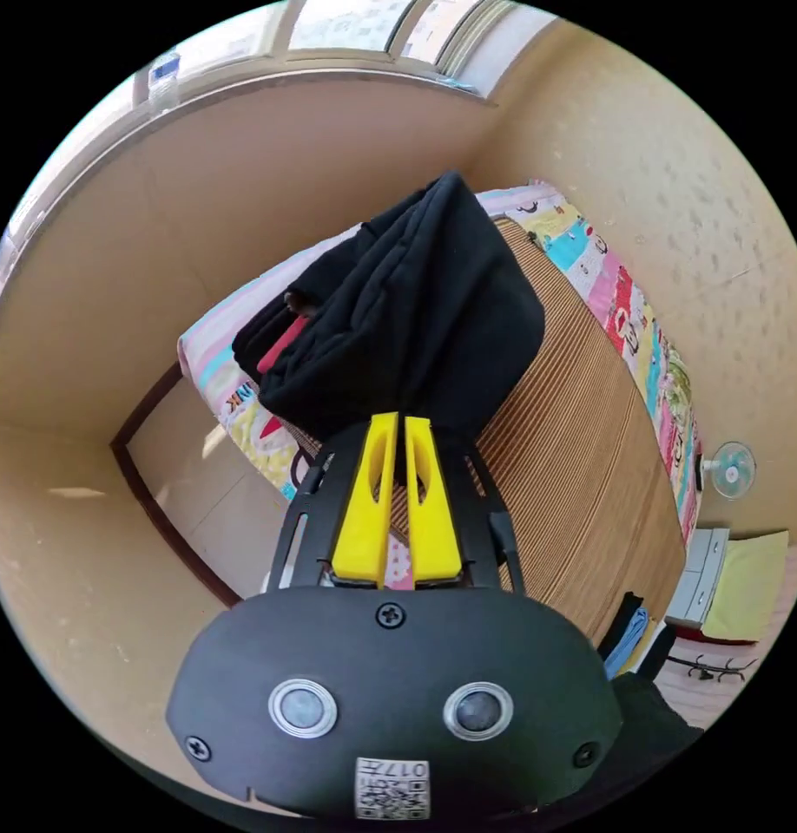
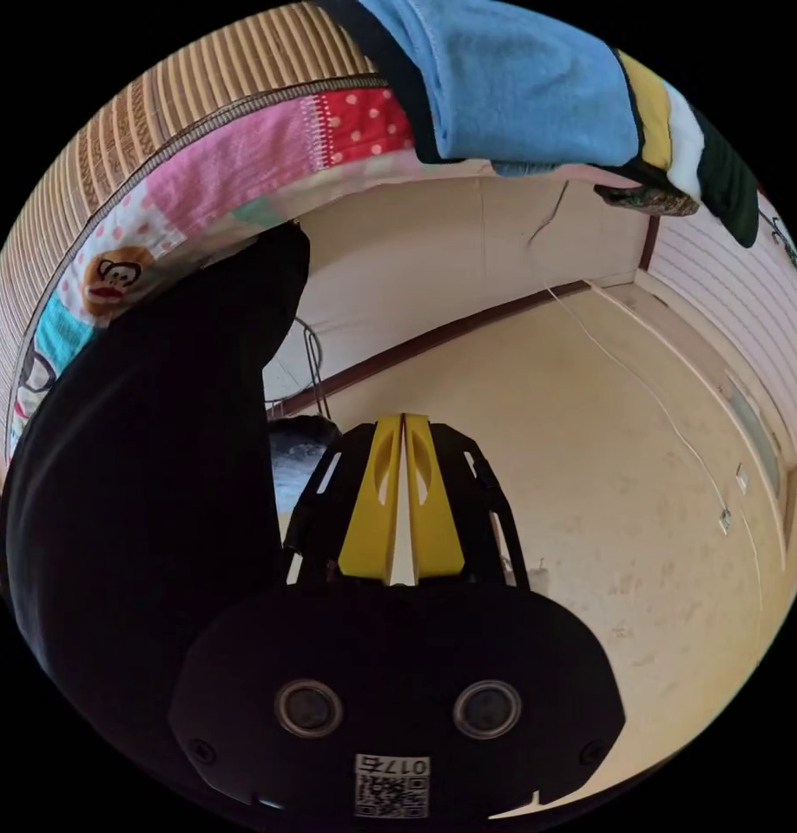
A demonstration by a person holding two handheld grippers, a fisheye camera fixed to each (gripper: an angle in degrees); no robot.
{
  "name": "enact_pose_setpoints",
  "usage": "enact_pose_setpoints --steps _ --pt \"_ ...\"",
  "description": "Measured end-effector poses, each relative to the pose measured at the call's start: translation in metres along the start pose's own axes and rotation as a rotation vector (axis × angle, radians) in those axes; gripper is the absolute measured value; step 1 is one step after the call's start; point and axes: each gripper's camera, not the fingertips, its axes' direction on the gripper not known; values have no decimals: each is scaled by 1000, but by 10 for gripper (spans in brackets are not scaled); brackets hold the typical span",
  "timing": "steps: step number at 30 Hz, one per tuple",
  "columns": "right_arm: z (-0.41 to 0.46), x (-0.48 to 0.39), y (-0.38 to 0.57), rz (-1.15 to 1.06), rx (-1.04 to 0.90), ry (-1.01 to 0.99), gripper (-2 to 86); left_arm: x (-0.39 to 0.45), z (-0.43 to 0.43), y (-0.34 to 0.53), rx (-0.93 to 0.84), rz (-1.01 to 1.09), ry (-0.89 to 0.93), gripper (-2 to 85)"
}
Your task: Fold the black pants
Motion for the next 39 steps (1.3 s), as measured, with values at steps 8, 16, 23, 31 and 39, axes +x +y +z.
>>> enact_pose_setpoints --steps 8,16,23,31,39 --pt "40 110 82 83 91 -148 4 59 105 141 -408 -17 -126 -5" --pt "-11 341 177 243 726 -814 6 99 138 153 -401 74 -114 -6" --pt "-23 480 212 424 968 -1202 31 131 161 136 -315 119 -75 -6" --pt "12 505 222 459 914 -1530 107 156 214 133 -330 170 -57 -5" --pt "-24 546 261 466 893 -1386 100 160 264 106 -342 263 -122 -5"
